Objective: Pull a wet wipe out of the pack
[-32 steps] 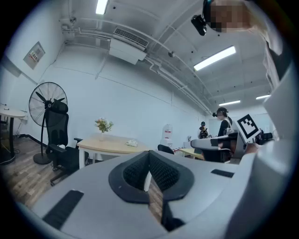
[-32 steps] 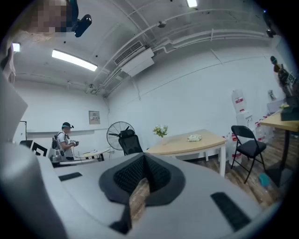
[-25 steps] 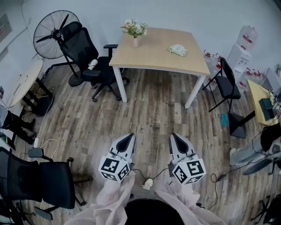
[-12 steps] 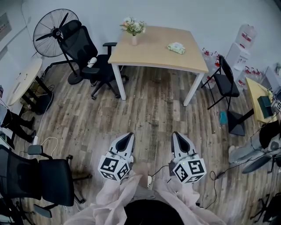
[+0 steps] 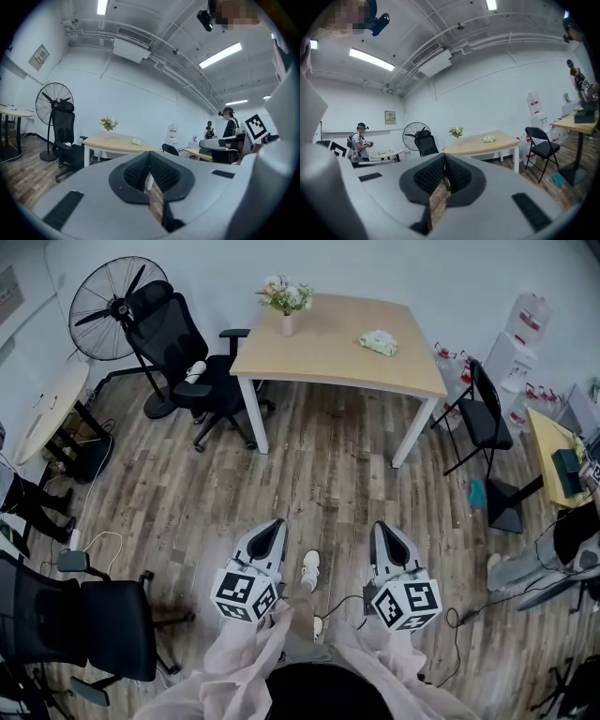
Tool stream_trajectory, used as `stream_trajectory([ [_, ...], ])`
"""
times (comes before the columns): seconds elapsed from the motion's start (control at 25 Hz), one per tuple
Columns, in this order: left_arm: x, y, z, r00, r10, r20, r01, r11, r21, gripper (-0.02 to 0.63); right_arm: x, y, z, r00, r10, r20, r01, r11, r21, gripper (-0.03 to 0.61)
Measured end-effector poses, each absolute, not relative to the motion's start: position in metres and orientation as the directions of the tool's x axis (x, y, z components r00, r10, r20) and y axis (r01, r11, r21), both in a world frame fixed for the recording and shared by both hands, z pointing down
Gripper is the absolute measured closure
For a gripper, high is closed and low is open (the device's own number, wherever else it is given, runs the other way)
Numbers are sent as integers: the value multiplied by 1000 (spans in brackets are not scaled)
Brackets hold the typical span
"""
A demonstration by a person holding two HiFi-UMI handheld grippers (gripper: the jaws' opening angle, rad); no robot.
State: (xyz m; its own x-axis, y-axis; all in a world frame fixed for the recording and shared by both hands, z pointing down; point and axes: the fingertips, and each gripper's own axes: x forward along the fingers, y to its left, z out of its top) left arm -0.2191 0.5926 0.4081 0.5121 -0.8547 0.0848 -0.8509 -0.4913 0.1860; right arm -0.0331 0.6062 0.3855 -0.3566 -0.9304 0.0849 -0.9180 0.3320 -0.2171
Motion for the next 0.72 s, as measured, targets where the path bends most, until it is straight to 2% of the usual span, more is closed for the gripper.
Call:
stream_trajectory([
  [0.72, -207, 435, 396, 508, -857, 83, -855, -490, 172, 604, -26, 446, 379, -379, -920, 100, -913, 353, -205, 566],
])
